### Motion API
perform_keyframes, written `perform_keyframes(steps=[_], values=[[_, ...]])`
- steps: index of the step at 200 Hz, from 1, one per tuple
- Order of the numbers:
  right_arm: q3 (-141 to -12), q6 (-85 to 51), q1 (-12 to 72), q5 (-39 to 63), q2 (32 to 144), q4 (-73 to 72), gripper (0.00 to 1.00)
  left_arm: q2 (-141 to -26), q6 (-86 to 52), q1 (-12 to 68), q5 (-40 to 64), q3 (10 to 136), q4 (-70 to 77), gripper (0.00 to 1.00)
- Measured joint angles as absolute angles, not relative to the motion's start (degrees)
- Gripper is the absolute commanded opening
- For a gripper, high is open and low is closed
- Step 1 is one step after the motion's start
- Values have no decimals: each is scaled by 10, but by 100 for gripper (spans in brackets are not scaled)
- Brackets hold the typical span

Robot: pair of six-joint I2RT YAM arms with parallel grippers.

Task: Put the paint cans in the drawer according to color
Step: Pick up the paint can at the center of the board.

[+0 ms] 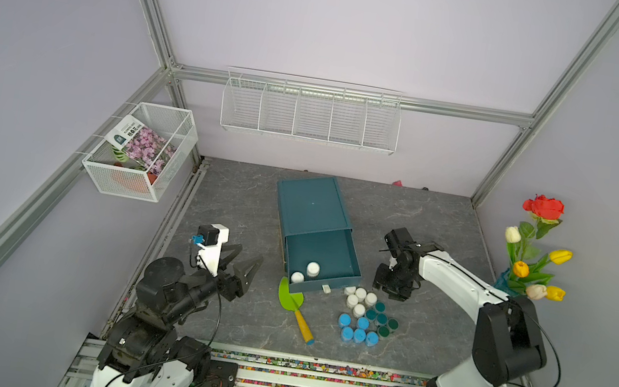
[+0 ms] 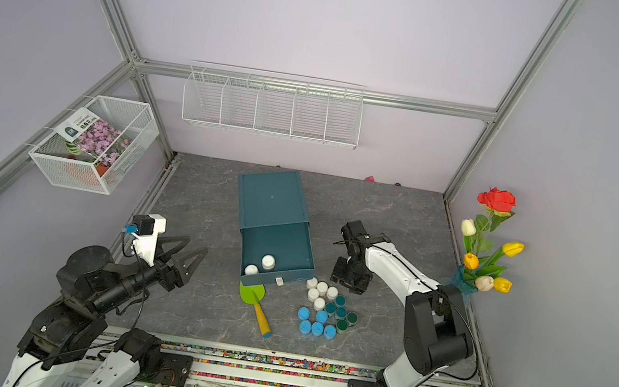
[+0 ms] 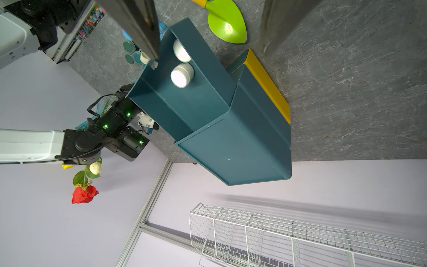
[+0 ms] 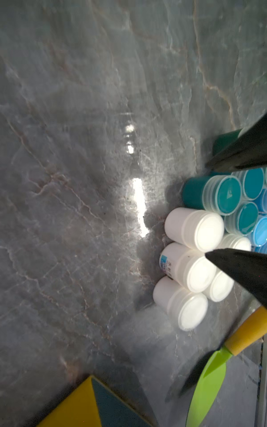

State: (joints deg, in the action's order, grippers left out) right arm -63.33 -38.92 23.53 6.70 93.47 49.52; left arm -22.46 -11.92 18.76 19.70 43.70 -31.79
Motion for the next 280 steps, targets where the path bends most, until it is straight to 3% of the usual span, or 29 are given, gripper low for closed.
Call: perform_keyframes(steps=[80,172,280], values=[[-628,-278,277,65,915,490,58,-225,-120,188,197,437,-318,71],[-628,-248,307,34,927,508,63,-225,-120,188,195,437,-318,71],[-638,-237,305,17,995,503,53,-225,-119,188,195,437,-318,71]])
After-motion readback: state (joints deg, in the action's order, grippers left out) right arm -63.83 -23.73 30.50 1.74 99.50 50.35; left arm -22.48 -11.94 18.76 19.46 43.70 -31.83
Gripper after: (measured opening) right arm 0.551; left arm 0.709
